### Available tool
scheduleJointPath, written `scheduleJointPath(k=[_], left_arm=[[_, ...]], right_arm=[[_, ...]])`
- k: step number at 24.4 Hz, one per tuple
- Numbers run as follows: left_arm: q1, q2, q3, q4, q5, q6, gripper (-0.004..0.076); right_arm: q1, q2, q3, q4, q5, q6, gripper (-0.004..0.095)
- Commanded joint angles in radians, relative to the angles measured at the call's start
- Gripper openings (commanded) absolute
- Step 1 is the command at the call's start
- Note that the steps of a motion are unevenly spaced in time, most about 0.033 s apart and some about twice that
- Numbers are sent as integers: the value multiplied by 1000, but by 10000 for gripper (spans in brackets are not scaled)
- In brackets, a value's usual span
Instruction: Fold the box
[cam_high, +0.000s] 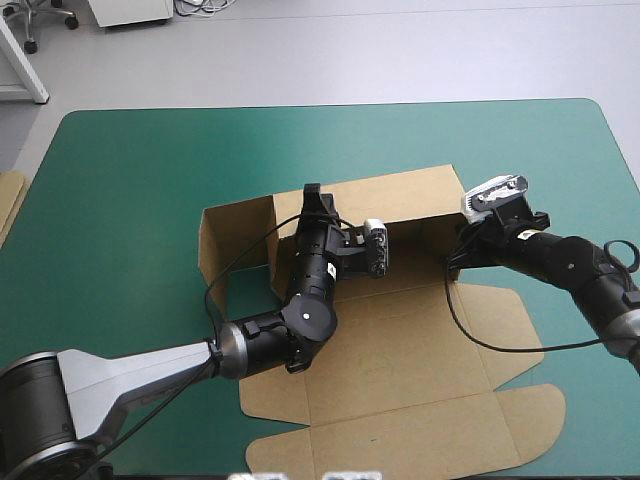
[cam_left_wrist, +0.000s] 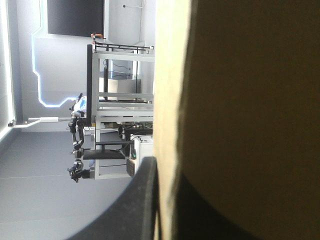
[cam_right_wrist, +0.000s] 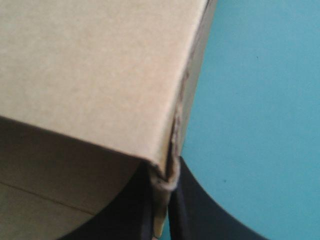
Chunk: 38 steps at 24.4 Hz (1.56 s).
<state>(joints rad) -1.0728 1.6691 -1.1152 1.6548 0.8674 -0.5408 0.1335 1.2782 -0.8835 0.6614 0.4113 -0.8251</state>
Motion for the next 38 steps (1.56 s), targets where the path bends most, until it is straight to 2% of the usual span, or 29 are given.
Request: scheduleJointPath(k=[1,4,11,14,22,23,26,27,29,32,35,38], left_arm=[[-13,-46,-26,146,-62,-93,-8],[-13,-46,-26,164,-62,-140,35],[-25,-46,-26,161,-36,-149,283],[-48,-46,-26,156,8,-149,340],[-157,-46,-26,91,178,-136,340],[-188,-46,-28,69,229,-130,340],[-223,-46,-79,-91,293,-67,340],[-223,-46,-141,-222,324,-16,338],[-223,-46,-246,-331,367,13,337],[-223,-46,-426,-409,389,93,337],[-169,-46,-629,-556,362,195,324],[-39,-60,-817,-785,310,287,270]], right_arm=[[9,-24,-28,47,-25,-15,-20],[9,-24,-28,52,-42,-7,-20],[9,-24,-28,52,-67,32,-20],[9,-22,-28,52,-88,56,-20],[9,-20,-28,50,-121,87,-20],[9,-20,-28,50,-124,87,-20],[9,-20,-28,45,-127,102,-20],[9,-20,-28,41,-127,109,-20],[9,-20,-28,41,-127,109,-20],[9,-20,-28,41,-127,109,-19],[9,-20,-28,41,-127,111,-20],[9,-20,-28,41,-120,113,-20]])
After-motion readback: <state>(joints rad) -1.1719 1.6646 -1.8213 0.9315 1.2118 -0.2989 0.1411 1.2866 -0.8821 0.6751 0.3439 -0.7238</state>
